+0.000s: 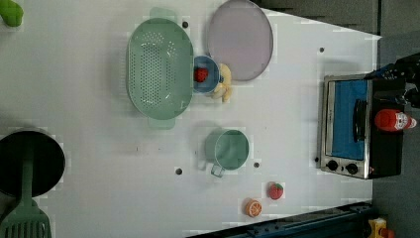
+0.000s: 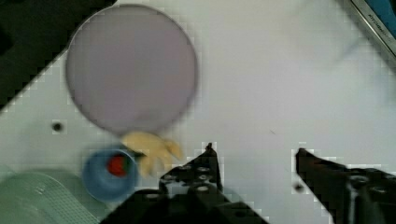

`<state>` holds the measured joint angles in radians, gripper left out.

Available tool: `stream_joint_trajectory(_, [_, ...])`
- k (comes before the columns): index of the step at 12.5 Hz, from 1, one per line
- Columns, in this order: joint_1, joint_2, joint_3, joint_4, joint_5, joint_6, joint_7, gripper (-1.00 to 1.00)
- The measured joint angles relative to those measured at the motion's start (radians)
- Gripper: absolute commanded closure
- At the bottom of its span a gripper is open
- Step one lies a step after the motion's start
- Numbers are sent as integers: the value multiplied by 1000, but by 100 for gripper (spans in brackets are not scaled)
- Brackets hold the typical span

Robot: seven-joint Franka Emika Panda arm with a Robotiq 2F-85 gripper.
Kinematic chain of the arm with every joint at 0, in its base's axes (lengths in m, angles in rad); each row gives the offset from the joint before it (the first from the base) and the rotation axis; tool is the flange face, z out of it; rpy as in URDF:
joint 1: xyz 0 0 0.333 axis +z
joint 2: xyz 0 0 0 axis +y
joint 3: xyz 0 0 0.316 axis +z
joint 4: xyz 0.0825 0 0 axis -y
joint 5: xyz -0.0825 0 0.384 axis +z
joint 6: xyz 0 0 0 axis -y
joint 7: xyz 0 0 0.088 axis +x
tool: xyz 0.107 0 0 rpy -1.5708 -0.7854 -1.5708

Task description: Pick Ketchup from oven and place it on table.

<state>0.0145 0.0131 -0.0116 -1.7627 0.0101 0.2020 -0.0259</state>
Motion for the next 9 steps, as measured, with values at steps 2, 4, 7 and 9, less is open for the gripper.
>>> stream_joint_trajectory(2, [5,-182,-38,-187,-9,-102,0,-81])
stream_joint_trajectory(4, [-28,-346,-55,-261,-6,-118,0,-100])
stream_joint_trajectory(7, [-43,-460,-102,-221,12,-32,0,-100])
stream_joint_trajectory(9, [-65,-453,-141,-194,3,-14,0,-100])
